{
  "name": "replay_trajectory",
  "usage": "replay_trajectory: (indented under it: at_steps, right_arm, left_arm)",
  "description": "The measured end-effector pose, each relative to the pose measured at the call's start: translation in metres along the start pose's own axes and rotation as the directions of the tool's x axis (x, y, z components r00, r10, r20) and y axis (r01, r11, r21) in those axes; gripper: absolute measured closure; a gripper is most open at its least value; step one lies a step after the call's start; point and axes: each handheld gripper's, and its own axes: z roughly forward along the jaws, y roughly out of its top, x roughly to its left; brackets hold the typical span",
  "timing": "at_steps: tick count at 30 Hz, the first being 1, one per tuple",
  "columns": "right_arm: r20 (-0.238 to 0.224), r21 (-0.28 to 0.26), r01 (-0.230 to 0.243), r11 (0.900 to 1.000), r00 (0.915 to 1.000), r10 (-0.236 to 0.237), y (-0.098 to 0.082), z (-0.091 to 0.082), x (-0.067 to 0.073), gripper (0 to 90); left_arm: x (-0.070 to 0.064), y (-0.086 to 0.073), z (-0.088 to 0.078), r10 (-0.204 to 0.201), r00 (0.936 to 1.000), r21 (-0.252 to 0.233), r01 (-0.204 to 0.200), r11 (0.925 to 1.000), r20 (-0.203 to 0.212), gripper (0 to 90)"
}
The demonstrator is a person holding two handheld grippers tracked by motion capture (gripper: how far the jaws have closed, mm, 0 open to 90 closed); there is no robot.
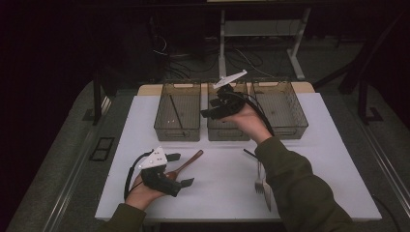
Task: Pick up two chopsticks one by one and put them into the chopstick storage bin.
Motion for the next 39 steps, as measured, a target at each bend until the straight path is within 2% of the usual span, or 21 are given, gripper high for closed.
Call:
replay_trajectory:
  at_steps: [1,6,8,15,17,18,21,26,28,31,39]
  right_arm:
    - [-0.002,-0.006,0.004,1.0,1.0,-0.004,-0.006,-0.009,-0.001,37.9]
    - [-0.015,-0.01,0.016,1.0,0.9998,-0.017,-0.02,-0.025,0.0,37.4]
    - [-0.025,-0.019,0.021,1.0,0.9995,-0.022,-0.03,-0.036,-0.001,37.5]
    - [-0.033,-0.049,0.015,0.999,0.9993,-0.016,-0.053,-0.056,-0.004,36.7]
    - [-0.038,-0.064,-0.005,0.998,0.9993,0.002,-0.065,-0.065,-0.006,36.0]
    - [-0.038,-0.064,-0.005,0.998,0.9993,0.002,-0.065,-0.065,-0.006,36.0]
    - [-0.044,-0.071,-0.014,0.997,0.999,0.01,-0.082,-0.075,-0.009,35.9]
    - [-0.037,-0.076,-0.025,0.997,0.9991,0.023,-0.098,-0.083,-0.012,35.7]
    - [-0.021,-0.074,-0.031,0.997,0.9993,0.03,-0.11,-0.089,-0.013,33.5]
    - [-0.011,-0.075,-0.033,0.997,0.9994,0.032,-0.117,-0.093,-0.014,32.6]
    - [-0.019,-0.065,-0.048,0.997,0.9987,0.047,-0.146,-0.107,-0.014,31.1]
  left_arm:
    - [0.0,0.0,0.0,0.0,1.0,-0.001,0.0,1.0,-0.002,1.0]
    - [0.0,0.0,0.0,0.005,1.0,0.003,-0.005,1.0,-0.001,1.0]
    - [-0.001,0.0,0.001,0.002,1.0,0.001,-0.002,1.0,-0.001,1.0]
    - [0.0,-0.001,0.001,-0.001,1.0,0.003,0.001,1.0,-0.005,0.9]
    - [-0.001,-0.001,0.001,-0.003,1.0,0.002,0.003,1.0,-0.007,0.9]
    - [0.0,-0.001,0.001,-0.003,1.0,0.003,0.003,1.0,-0.008,0.9]
    - [0.0,-0.001,0.001,-0.005,0.9999,0.005,0.005,1.0,-0.011,0.0]
    - [0.0,-0.001,0.001,-0.015,0.9997,0.001,0.015,0.9999,-0.017,0.0]
    - [-0.001,-0.001,0.002,-0.015,0.9997,0.001,0.015,0.9999,-0.018,0.0]
    - [-0.001,-0.001,0.002,-0.014,0.9997,0.002,0.014,0.9999,-0.019,0.0]
    - [-0.002,-0.001,0.003,-0.015,0.9995,0.004,0.015,0.9999,-0.026,0.0]
